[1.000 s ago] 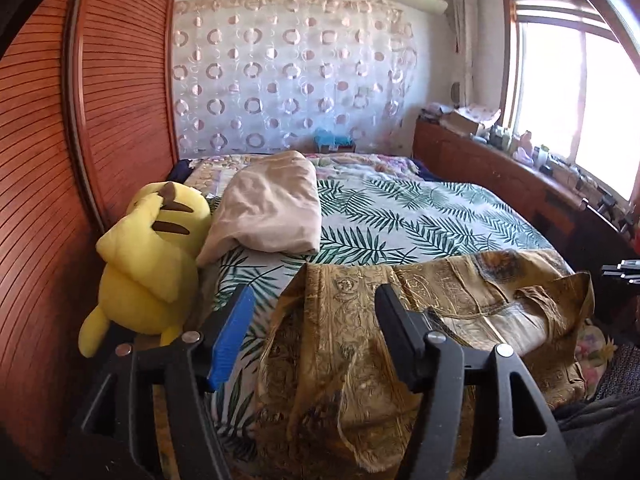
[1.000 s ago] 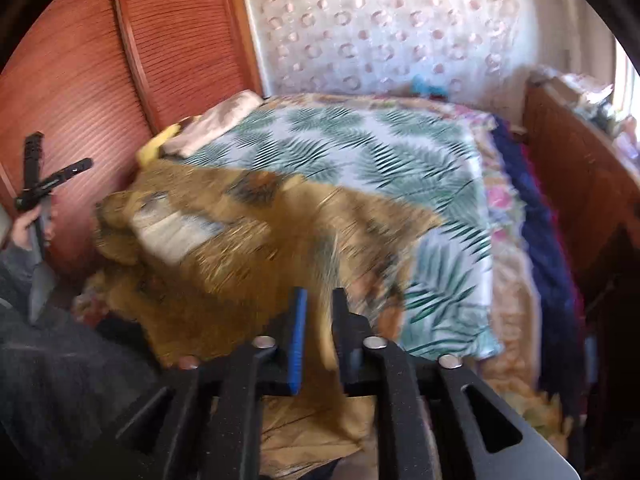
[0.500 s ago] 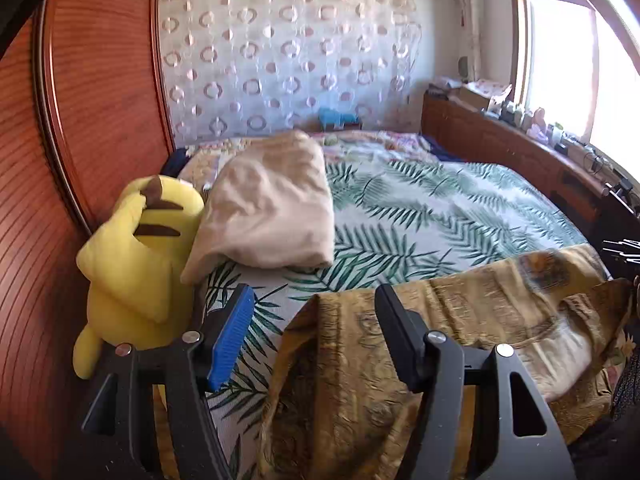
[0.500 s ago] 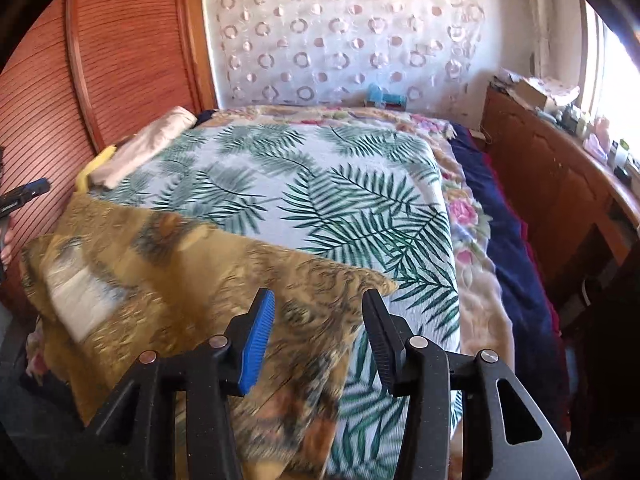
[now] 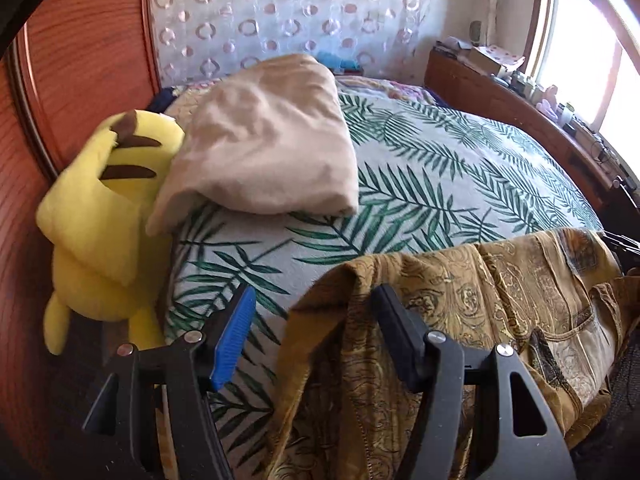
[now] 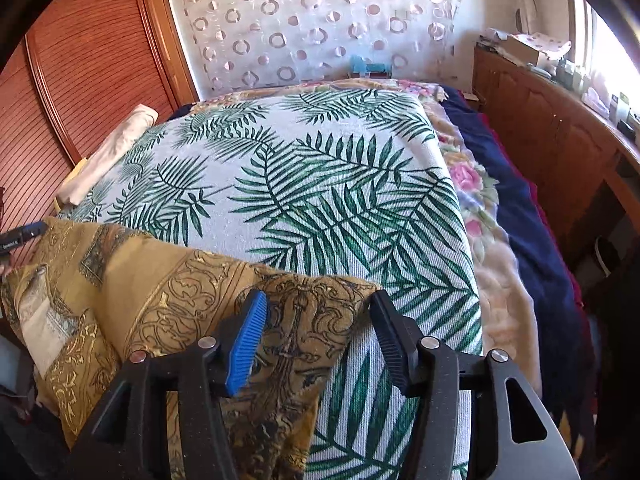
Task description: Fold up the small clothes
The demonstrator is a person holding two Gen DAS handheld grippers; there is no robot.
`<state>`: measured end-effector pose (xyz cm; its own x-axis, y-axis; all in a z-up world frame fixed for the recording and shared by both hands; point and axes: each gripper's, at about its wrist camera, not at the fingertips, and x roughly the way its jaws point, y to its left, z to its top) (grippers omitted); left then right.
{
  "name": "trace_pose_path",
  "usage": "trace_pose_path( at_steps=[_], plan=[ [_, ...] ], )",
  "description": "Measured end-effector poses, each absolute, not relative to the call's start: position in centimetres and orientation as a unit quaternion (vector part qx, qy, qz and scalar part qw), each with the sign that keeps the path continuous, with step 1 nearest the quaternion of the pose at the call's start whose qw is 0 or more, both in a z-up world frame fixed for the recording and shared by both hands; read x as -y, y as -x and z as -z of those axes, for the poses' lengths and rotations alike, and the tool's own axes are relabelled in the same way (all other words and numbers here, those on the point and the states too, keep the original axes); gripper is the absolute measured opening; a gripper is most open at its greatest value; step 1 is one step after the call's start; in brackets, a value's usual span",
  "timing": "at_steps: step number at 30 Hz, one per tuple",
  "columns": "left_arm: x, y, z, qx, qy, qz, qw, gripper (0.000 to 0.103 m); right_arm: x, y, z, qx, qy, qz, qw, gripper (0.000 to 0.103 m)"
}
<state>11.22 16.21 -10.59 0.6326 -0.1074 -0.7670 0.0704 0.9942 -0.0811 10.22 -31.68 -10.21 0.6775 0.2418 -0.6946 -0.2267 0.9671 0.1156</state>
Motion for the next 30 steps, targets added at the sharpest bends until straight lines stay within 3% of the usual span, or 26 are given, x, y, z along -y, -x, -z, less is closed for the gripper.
trace_pose_path(
  at_steps=[4,8,10,12,13,15,21,30],
  plan=[
    [-15.8,-11.5,10.8,-0.434,0.035,0.073,0.897,0.063,31.6,-10.1,10.7,-0.377,-0.005,-0.137,0.916,0.058],
    [-15.0,-12.0,11.4,-0.446,0.020,0.080,0.891,0.050,31.4,-9.7,10.9,-0.372,0.003,-0.141,0.917,0.055],
    [-14.6,-12.1,11.3,-0.446,0.008,0.077,0.892,0.037,31.2,-9.4,10.8,-0.370,0.007,-0.144,0.918,0.041],
    [-14.2,-12.0,11.2,-0.446,0.007,0.088,0.891,0.018,31.1,-9.2,10.9,-0.371,0.005,-0.161,0.915,0.016],
    [-13.8,-11.7,11.1,-0.444,-0.001,0.089,0.892,0.008,31.1,-8.8,10.8,-0.363,0.004,-0.159,0.918,0.014],
    [-12.6,-10.8,10.4,-0.430,-0.029,0.090,0.898,0.006,31.1,-7.6,10.2,-0.337,0.000,-0.151,0.929,0.009],
    [-11.9,-5.6,4.5,-0.350,-0.005,0.107,0.931,0.005,31.9,-2.0,6.0,-0.257,-0.017,-0.146,0.955,0.009],
    [-13.1,4.2,-6.9,-0.188,0.030,0.114,0.975,0.005,33.5,6.8,-4.1,-0.144,-0.016,-0.158,0.977,0.008]
  ],
)
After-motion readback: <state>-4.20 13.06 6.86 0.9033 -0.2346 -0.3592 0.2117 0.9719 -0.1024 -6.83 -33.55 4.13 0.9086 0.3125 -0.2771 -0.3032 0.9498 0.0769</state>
